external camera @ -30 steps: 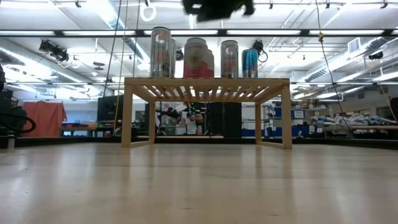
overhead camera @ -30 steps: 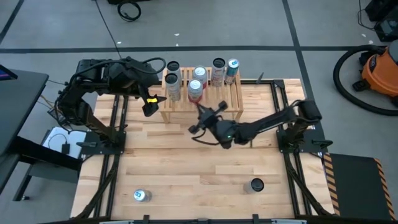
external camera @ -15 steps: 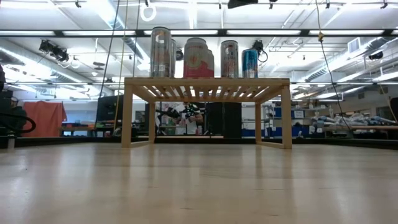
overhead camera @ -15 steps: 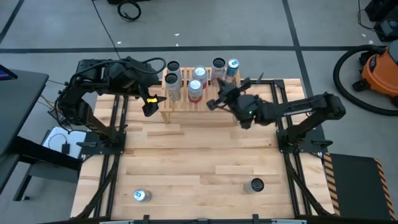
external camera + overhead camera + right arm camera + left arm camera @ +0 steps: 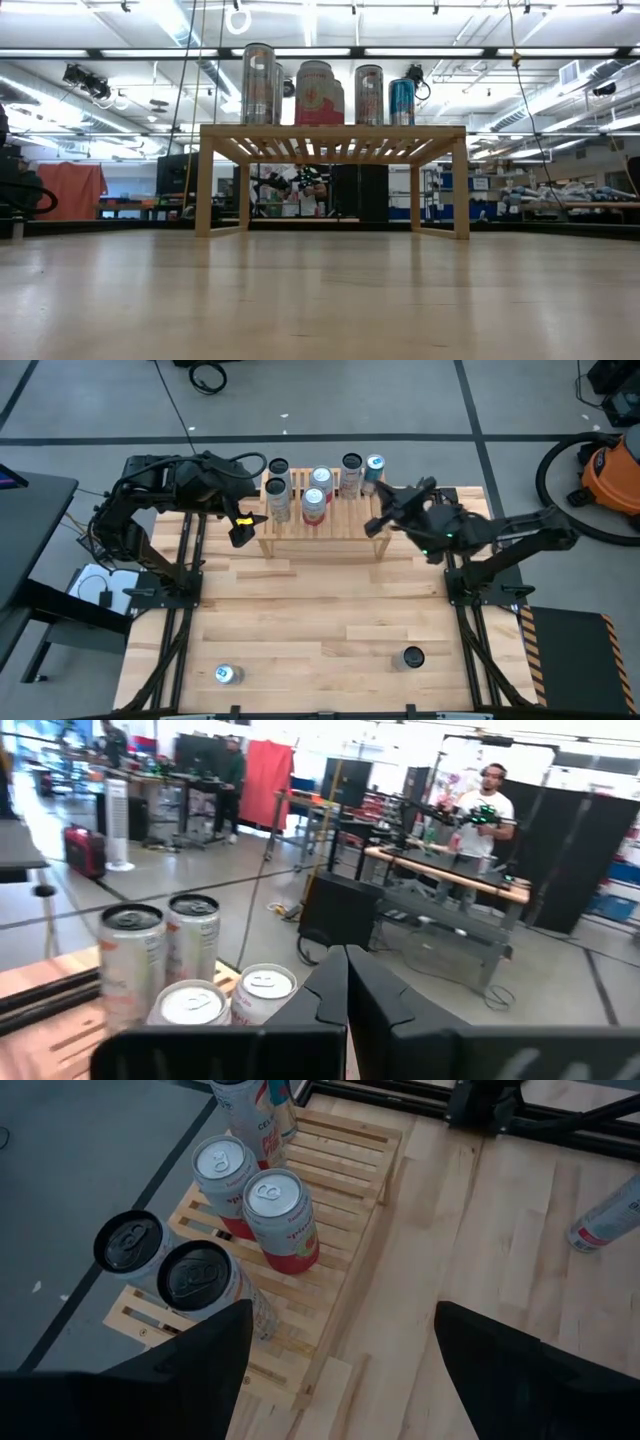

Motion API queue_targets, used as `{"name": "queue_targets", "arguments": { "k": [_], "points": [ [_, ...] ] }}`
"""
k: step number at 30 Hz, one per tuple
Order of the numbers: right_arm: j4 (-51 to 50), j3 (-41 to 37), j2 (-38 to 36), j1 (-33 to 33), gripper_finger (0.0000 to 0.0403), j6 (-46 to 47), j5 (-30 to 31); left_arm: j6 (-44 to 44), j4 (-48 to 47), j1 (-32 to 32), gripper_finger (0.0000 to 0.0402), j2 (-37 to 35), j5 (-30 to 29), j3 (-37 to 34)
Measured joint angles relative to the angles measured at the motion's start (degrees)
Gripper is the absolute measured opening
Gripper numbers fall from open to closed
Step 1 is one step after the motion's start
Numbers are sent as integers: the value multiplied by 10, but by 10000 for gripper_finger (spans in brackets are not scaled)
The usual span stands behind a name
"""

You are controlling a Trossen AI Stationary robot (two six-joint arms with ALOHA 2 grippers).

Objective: Place canned beverage on shelf
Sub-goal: Put the white pink soda can on the shelf aligned with the other white pink soda can

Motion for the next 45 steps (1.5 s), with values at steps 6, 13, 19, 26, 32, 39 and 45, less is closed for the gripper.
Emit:
{"name": "queue_targets", "arguments": {
  "k": [6,13,19,26,32,39,45],
  "points": [
    [-57,0,-38,39,17,0,-3,0,0,0,315,0,0,0],
    [-58,0,-52,59,47,0,-19,0,1,0,315,0,0,0],
    [-58,0,-43,57,68,0,-65,1,1,0,315,0,0,0],
    [-52,0,-40,38,34,36,-99,1,1,0,315,0,0,0],
    [-57,0,-16,3,10,74,-124,3,1,0,315,0,0,0],
    [-60,0,16,-11,5,73,-124,16,0,0,315,1,0,0],
    [-91,0,59,-27,3,120,-121,16,0,0,315,1,0,0]
  ]
}}
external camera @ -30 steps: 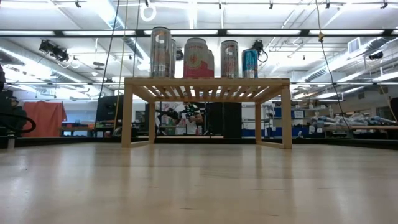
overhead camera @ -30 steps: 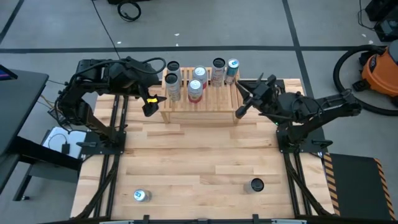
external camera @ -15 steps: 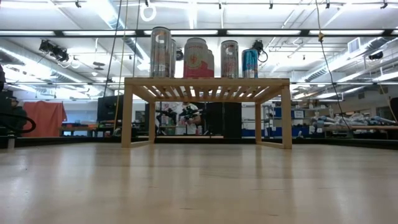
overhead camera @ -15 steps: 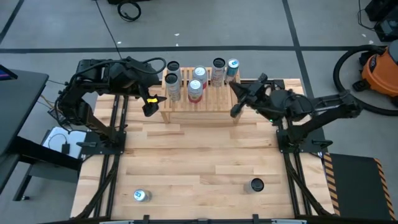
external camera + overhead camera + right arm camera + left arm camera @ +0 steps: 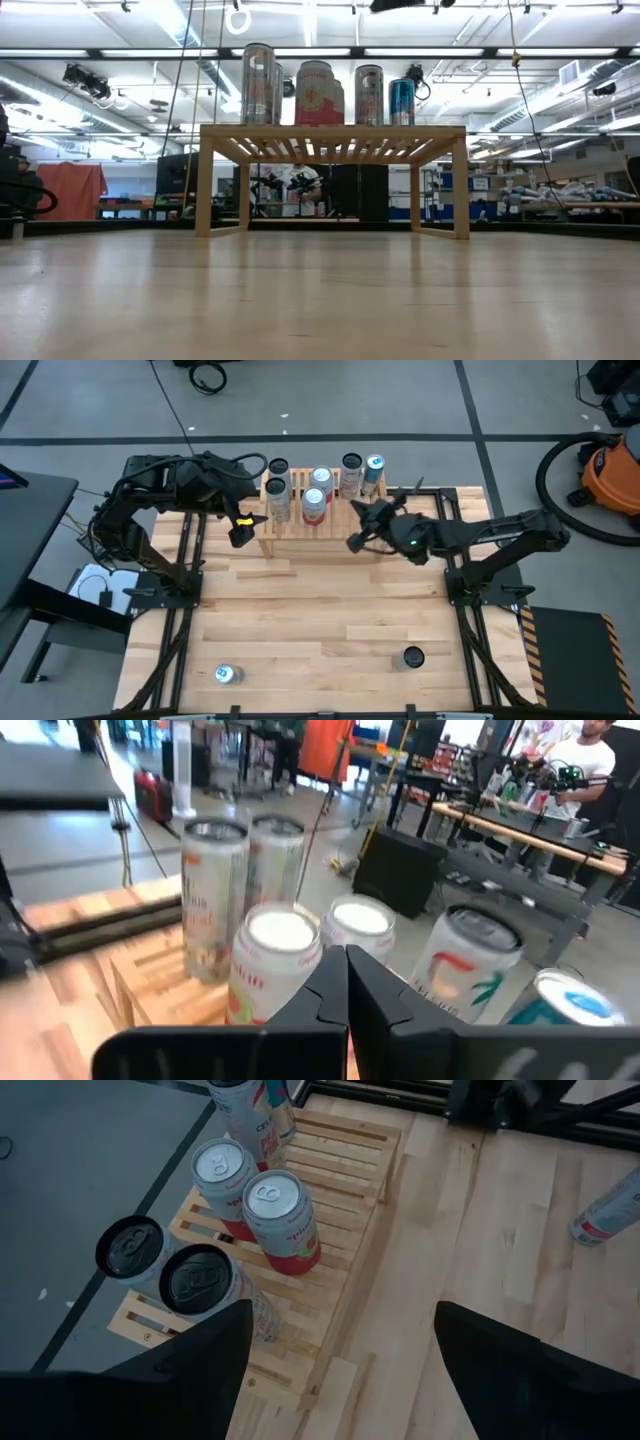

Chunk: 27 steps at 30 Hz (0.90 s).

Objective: Place canned beverage on shelf
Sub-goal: Put the white pink soda can on the shelf aligned with the other white pink soda can

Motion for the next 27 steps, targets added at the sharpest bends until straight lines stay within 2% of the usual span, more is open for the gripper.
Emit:
{"name": "queue_targets", "arguments": {
  "k": [8,14,18,22,27],
  "points": [
    [0,0,77,-45,2,10,-3,0,0,0,315,0,0,0],
    [-23,0,98,-98,1,21,-78,1,0,0,315,0,0,0],
    [-16,0,96,-128,1,30,-140,16,0,0,315,0,0,0],
    [-24,-5,82,-140,1,28,-151,17,0,0,315,0,0,0],
    [0,-93,17,-147,1,60,-158,17,0,0,315,0,0,0]
  ]
}}
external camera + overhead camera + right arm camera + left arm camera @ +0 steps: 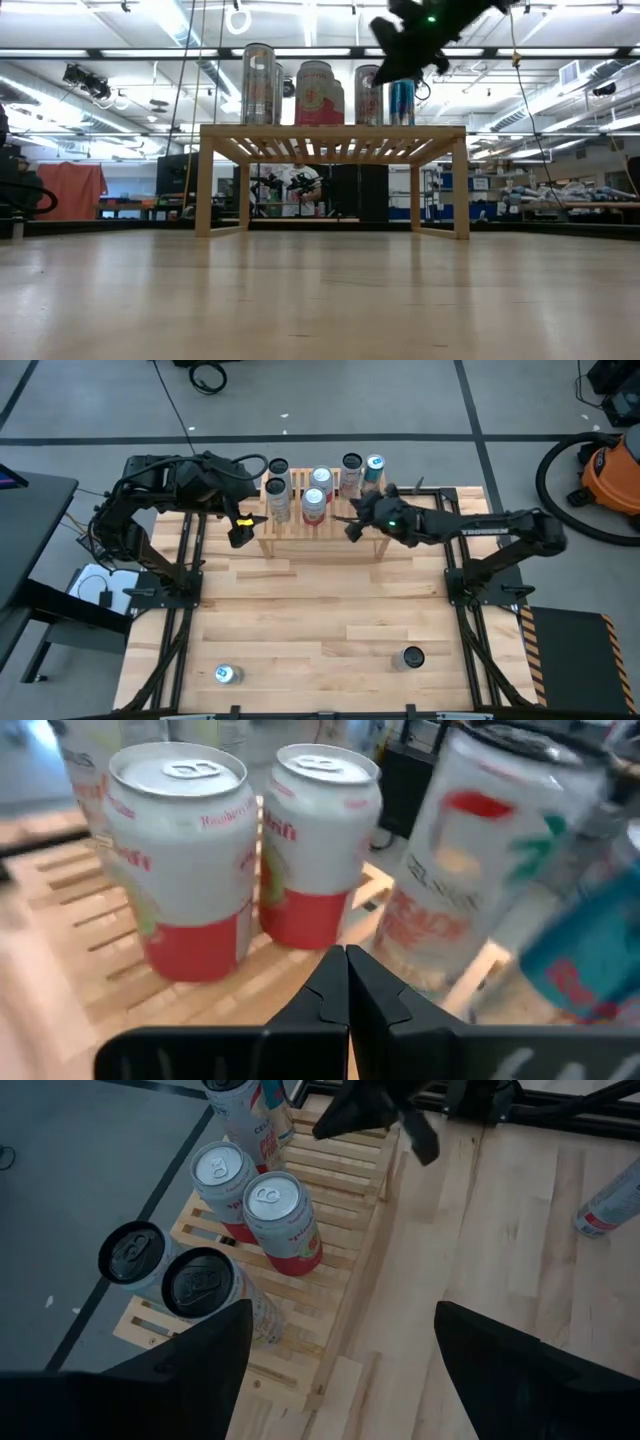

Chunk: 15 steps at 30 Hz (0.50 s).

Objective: Place canned beverage on shelf
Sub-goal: Put the white pink soda can on the shelf aligned with the other white pink soda can

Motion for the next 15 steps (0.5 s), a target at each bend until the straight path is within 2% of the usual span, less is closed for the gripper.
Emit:
{"name": "queue_targets", "arguments": {
  "k": [3,6,11,15],
  "points": [
    [100,-74,-45,1,0,22,-52,10,0,0,315,0,0,0],
    [215,-118,-54,14,0,-25,-99,13,0,0,315,0,0,0],
    [284,-123,-11,12,0,-73,-69,-1,0,0,315,0,0,0],
    [356,-123,40,-5,0,-76,-80,-2,0,0,315,1,0,0]
  ]
}}
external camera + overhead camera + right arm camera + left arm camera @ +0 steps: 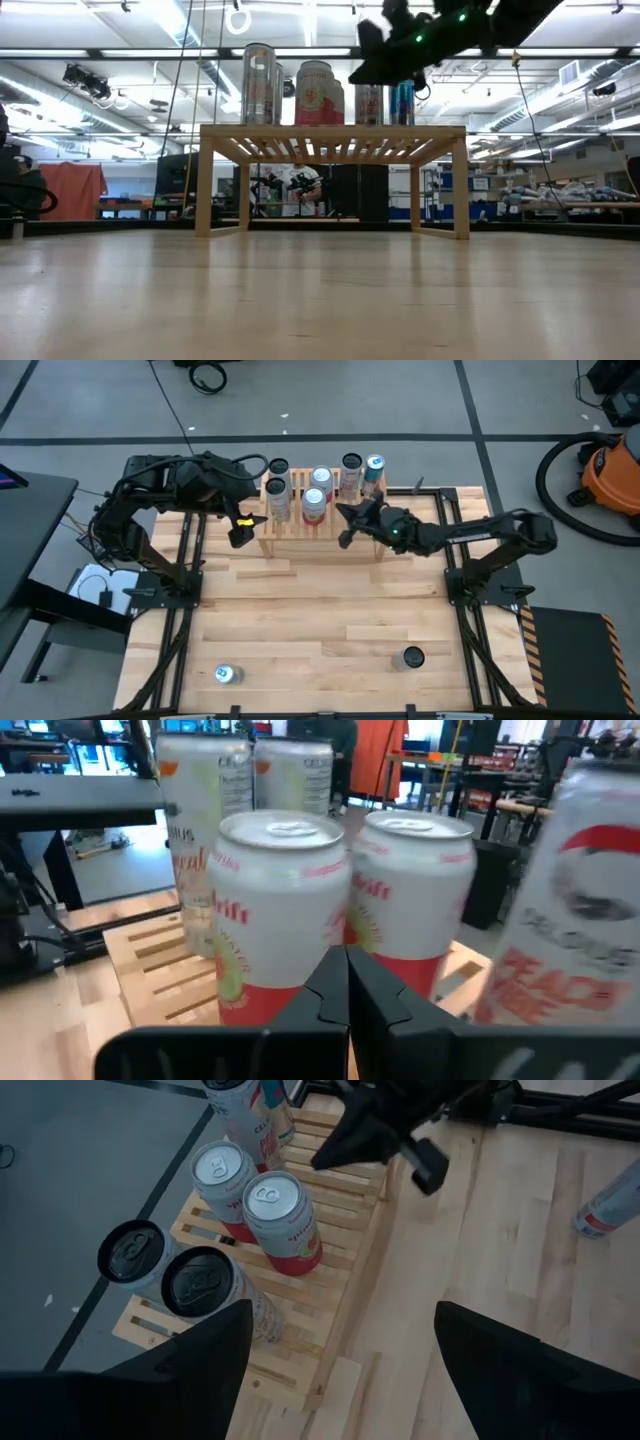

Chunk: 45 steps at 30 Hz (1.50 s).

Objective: Place canned beverage on shelf
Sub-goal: Put the white pink soda can on the shelf aligned with the other white pink soda can

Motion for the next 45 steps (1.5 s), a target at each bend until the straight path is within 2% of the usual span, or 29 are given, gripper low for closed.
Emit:
{"name": "queue_targets", "arguments": {
  "k": [7,13,18,26,36,45],
  "points": [
    [129,0,72,-13,0,-45,49,2,0,0,315,0,0,0],
    [158,0,105,-21,0,-49,48,15,0,0,315,0,0,0],
    [186,1,126,-22,0,-68,79,12,0,0,315,0,0,0],
    [215,1,126,-22,0,-102,118,11,0,0,315,0,0,0],
    [209,13,126,-35,0,-88,88,10,0,0,315,0,0,0],
    [195,29,84,15,1,-129,119,10,0,0,315,0,0,0]
  ]
}}
